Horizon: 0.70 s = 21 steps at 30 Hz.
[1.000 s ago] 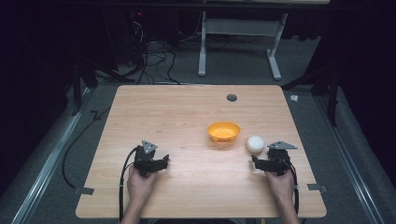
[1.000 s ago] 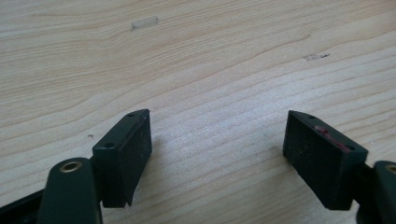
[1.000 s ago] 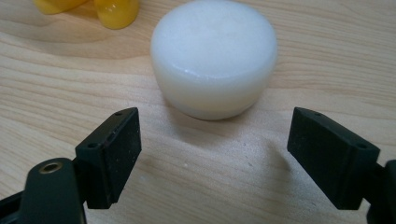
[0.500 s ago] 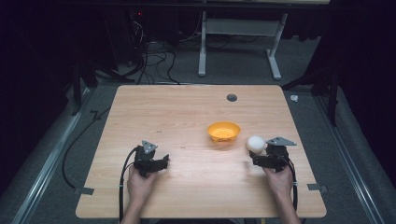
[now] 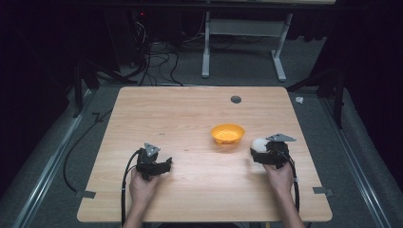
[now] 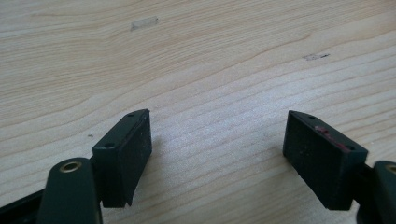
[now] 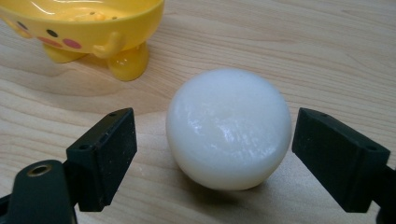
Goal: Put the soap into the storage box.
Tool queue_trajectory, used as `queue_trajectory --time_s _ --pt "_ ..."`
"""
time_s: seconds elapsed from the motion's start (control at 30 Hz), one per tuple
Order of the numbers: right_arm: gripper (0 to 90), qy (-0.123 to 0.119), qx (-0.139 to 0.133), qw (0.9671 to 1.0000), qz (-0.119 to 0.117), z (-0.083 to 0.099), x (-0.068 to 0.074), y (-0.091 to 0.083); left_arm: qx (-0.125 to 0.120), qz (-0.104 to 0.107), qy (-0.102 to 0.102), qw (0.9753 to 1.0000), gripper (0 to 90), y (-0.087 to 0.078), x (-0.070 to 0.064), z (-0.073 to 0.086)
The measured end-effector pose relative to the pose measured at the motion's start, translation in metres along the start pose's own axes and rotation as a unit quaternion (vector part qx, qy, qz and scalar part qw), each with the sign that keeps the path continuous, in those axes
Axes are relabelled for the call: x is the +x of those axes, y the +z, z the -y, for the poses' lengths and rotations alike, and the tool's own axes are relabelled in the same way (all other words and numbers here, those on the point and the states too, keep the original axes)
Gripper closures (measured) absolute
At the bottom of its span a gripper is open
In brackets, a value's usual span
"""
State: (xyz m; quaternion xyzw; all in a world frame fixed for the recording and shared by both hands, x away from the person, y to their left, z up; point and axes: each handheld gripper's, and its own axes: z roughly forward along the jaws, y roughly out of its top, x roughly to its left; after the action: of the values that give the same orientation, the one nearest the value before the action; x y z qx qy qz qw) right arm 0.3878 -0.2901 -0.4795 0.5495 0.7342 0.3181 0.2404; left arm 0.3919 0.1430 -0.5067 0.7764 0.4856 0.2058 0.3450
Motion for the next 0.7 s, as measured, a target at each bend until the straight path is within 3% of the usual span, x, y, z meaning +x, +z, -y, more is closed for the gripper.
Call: queue_trajectory --time_s 0.43,0.7 --pt "14.9 -0.001 0.02 0.9998 0.006 -0.006 -0.001 0.017 0.0 0.0 0.0 1.0 24.2 0.0 0.0 0.0" --pt "16.9 0.011 0.035 0.9993 0.009 -0.003 -0.003 0.025 0.0 0.0 0.0 1.0 24.1 0.0 0.0 0.0"
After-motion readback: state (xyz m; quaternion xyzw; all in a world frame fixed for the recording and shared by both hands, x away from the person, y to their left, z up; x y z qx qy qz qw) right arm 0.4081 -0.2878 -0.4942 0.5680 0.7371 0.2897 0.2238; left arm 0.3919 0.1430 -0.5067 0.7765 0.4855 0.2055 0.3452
